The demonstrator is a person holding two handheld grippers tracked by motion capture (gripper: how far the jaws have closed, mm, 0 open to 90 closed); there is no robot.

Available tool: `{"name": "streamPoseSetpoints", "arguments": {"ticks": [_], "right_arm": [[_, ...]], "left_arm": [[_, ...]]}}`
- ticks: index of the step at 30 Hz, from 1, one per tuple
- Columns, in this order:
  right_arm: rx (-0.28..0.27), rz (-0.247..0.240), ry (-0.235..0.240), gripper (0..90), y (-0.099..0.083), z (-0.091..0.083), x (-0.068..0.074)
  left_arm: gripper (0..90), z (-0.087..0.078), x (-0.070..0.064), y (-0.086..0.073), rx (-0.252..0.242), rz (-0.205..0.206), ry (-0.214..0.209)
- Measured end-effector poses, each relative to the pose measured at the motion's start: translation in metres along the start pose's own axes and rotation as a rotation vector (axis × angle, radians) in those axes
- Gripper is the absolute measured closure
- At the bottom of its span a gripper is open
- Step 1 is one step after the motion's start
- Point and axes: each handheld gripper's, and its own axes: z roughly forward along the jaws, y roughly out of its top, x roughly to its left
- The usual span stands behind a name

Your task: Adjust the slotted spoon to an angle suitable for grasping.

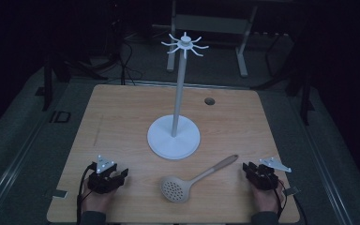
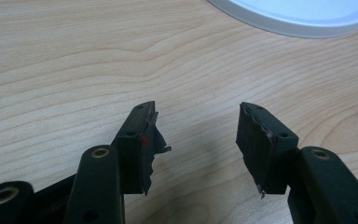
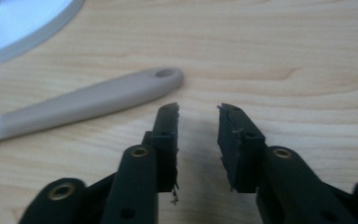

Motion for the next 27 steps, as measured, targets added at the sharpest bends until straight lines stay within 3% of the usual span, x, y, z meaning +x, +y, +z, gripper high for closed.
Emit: {"name": "streamPoseSetpoints", "arguments": {"ticks": [4, 6, 9, 19, 27], "right_arm": [[-0.001, 0.019, 0.005, 72.2, 0.003, -0.002, 0.001], [-0.001, -0.025, -0.003, 84.6, 0.006, -0.004, 0.003], [0.01, -0.051, -0.021, 89.6, 0.01, -0.003, 0.004], [0.022, -0.12, -0.013, 89.8, 0.036, 0.015, 0.004], [0.134, -0.184, -0.026, 89.7, 0.052, 0.051, 0.002]], "left_arm": [[47.8, 0.0, -0.001, 0.0, 0.001, 0.002, 0.002], [47.8, 0.0, -0.001, 0.0, 0.005, 0.008, 0.005], [47.8, 0.0, -0.001, 0.0, 0.003, 0.007, 0.004], [47.8, 0.001, -0.002, 0.0, 0.006, 0.007, 0.004], [47.8, 0.001, -0.002, 0.0, 0.005, 0.01, -0.001]]}}
